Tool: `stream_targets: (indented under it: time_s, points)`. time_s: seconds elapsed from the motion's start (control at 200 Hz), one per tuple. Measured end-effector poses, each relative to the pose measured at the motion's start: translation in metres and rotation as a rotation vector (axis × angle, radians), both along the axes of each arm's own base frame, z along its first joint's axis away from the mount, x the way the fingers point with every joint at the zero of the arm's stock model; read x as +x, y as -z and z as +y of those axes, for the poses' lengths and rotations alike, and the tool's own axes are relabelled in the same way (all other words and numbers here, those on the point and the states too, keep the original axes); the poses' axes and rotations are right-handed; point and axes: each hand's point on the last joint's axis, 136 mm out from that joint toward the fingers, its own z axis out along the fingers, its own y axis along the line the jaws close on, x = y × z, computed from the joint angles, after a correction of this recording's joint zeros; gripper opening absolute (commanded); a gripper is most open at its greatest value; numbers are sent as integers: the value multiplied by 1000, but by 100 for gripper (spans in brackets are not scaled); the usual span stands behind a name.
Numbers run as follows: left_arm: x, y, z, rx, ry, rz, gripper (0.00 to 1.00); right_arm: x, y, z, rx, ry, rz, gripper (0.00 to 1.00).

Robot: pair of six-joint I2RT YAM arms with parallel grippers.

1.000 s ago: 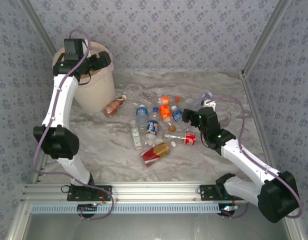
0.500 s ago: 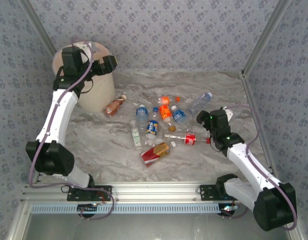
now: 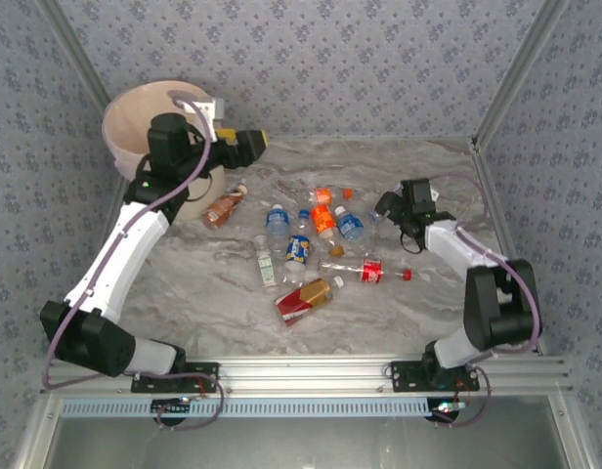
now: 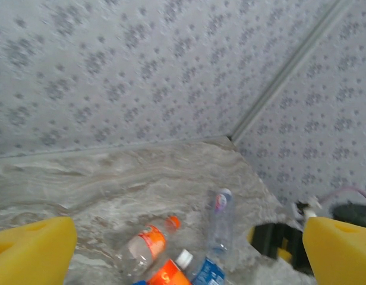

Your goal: Put the plastic bottles in the bin

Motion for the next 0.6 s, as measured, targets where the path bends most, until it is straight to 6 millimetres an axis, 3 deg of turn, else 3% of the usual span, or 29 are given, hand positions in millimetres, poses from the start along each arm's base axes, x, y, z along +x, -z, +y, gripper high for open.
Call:
stream_targets:
  time_s: [0.14,0.41,0.6]
  points:
    - [-10,26,-21,12,51,53,98,37,12,-13,12,36,32,99]
    - [-1,43,-24,20,44,88,98,109,20,-23,63,50,33,91]
    - [0,44,-23,23,35,89,98,120,45,-24,45,62,95,85]
